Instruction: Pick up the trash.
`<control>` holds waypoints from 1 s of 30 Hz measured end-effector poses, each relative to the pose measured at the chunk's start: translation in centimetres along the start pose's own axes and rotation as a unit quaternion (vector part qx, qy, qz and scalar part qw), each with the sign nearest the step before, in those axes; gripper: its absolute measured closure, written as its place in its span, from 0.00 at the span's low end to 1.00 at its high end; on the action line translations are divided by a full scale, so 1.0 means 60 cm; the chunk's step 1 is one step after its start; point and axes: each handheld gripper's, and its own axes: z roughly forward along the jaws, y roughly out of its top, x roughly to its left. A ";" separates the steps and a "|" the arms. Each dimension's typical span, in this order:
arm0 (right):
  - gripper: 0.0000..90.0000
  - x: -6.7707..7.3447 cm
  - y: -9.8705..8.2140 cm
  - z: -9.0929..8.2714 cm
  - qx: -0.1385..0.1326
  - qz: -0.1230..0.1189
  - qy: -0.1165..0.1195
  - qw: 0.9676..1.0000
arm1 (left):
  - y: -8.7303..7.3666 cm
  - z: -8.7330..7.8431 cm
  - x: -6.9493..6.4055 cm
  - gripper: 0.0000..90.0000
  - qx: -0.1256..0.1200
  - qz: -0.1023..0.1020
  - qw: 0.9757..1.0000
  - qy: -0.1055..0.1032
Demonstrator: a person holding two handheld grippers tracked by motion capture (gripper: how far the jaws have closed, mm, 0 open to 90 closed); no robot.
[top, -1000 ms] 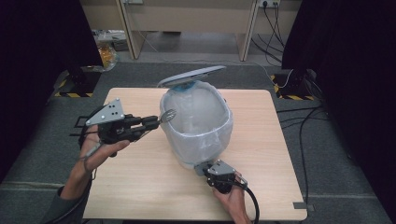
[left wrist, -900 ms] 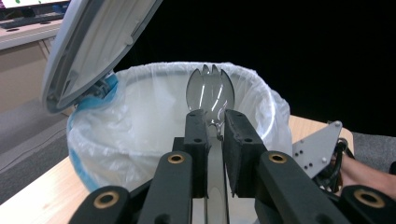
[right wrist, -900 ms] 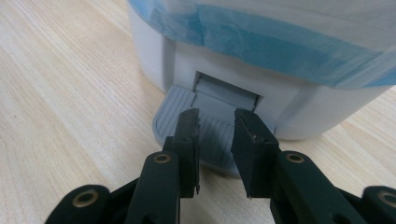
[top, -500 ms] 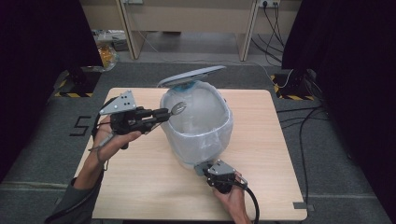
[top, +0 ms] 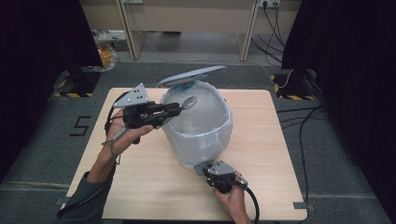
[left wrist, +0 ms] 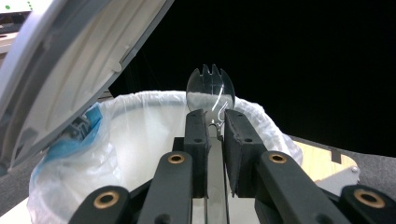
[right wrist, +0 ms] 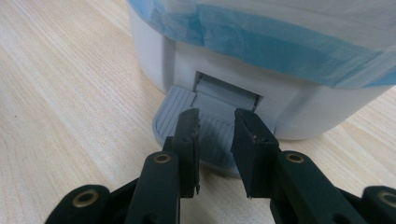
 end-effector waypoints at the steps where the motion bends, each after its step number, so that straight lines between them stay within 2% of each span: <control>1: 0.79 0.000 0.000 0.000 0.000 0.000 0.000 1.000 | 0.003 0.003 0.000 0.88 -0.001 0.000 1.000 -0.002; 19: 0.79 0.001 0.000 0.000 0.000 0.002 0.000 1.000 | 0.025 0.060 -0.011 0.88 -0.001 0.011 1.000 -0.005; 30: 0.79 0.000 -0.001 0.000 0.000 -0.003 -0.001 1.000 | 0.023 0.084 -0.012 0.88 0.004 0.013 1.000 0.005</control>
